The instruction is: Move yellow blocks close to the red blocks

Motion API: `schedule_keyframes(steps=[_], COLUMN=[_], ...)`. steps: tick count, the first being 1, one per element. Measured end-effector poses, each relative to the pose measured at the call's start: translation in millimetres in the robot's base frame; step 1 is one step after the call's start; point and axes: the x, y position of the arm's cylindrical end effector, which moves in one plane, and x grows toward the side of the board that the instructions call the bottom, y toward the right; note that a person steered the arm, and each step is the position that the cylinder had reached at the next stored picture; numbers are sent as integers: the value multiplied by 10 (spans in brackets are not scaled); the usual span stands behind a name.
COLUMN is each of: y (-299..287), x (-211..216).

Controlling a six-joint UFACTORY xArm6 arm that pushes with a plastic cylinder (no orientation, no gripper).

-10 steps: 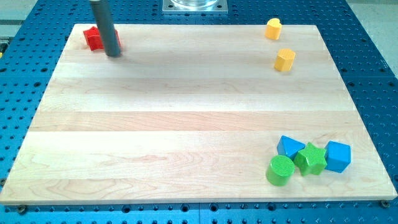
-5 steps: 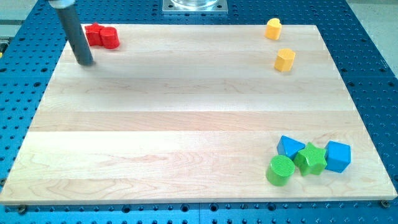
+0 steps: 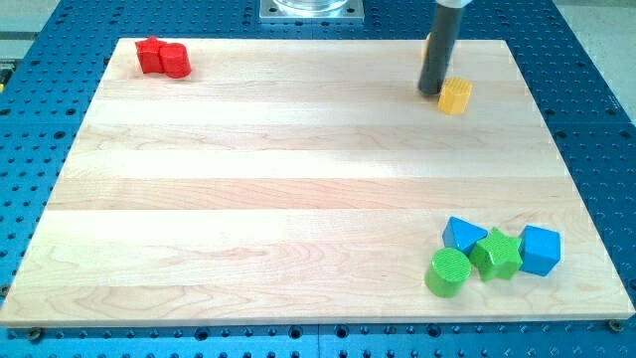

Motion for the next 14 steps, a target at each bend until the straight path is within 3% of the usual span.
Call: schedule_keyframes(steps=[1, 4, 5, 7, 8, 9, 12, 14], y=[614, 206, 665, 46, -817, -421, -2692, -2803], x=[-247, -541, -753, -812, -644, -783, -636, -56])
